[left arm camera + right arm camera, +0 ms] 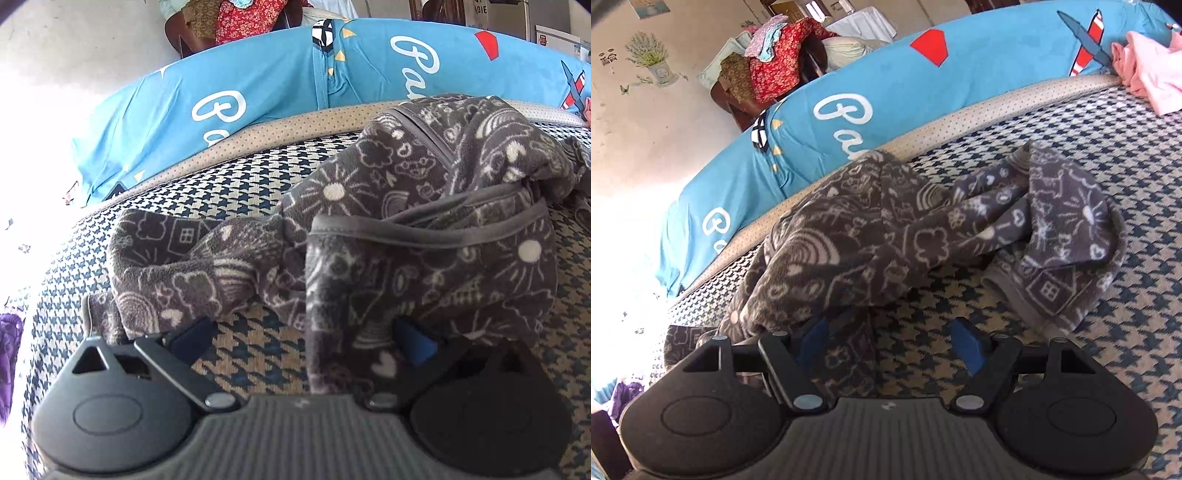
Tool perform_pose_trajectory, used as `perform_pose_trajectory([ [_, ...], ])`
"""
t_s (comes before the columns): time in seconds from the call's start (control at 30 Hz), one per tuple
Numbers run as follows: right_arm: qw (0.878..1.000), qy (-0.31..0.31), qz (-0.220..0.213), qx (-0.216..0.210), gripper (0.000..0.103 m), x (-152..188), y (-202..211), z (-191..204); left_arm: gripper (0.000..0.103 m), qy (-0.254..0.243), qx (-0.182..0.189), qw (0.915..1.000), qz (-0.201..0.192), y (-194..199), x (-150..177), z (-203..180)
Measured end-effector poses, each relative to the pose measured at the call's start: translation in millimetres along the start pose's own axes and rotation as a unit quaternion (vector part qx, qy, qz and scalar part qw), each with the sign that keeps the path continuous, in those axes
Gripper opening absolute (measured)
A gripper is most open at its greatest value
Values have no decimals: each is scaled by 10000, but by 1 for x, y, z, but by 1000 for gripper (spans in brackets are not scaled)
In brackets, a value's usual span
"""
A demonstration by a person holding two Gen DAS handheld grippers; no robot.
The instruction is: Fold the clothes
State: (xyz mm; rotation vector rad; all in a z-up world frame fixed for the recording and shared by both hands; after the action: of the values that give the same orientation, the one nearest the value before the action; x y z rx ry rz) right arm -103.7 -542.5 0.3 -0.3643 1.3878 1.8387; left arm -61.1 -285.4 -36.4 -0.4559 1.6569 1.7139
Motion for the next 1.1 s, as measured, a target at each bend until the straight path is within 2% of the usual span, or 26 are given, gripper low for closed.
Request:
perform_pose_trajectory([
  [0.1, 9996, -233, 115, -143, 71, 1, -15, 1, 103, -71, -10, 10000, -23, 2, 2, -3],
  [0.27, 9979, -637, 87, -46, 58, -6, -32, -1, 103, -73, 30, 10000, -25, 1, 4, -3],
  [0.33, 9972, -741, -21, -121, 54, -10, -37, 0, 103, -99, 43, 9999, -43, 2, 4, -4],
  [0.57, 9955, -774, -478, -250, 52, -32, -48, 13, 103, -142, 135, 9998, -16, 3, 5, -5],
  [0.83, 9963, -862, -4, -46, 54, -28, -66, 23, 103, -147, 138, 9998, 33, 1, 5, -1],
  [1.0, 9898, -1402, 104, -225, 53, -17, -68, 8, 103, -171, 115, 9998, 0, 2, 5, -1],
  [1.1, 9852, -1626, 59, -548, 33, -12, -69, 6, 103, -170, 46, 9998, -56, 3, 5, 1],
])
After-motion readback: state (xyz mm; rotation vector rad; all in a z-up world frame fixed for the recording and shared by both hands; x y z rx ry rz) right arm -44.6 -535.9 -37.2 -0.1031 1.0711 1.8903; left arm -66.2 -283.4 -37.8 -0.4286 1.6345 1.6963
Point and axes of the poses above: each gripper's, at about its wrist camera, not at the fingertips, and y roughly against the way its jaws point, z to its left, x to its underside, the point moved 2 cm from there along -y, roughly the way its jaws point, and after that the axes turned 8 degrees about y, right-handed, at the moved point
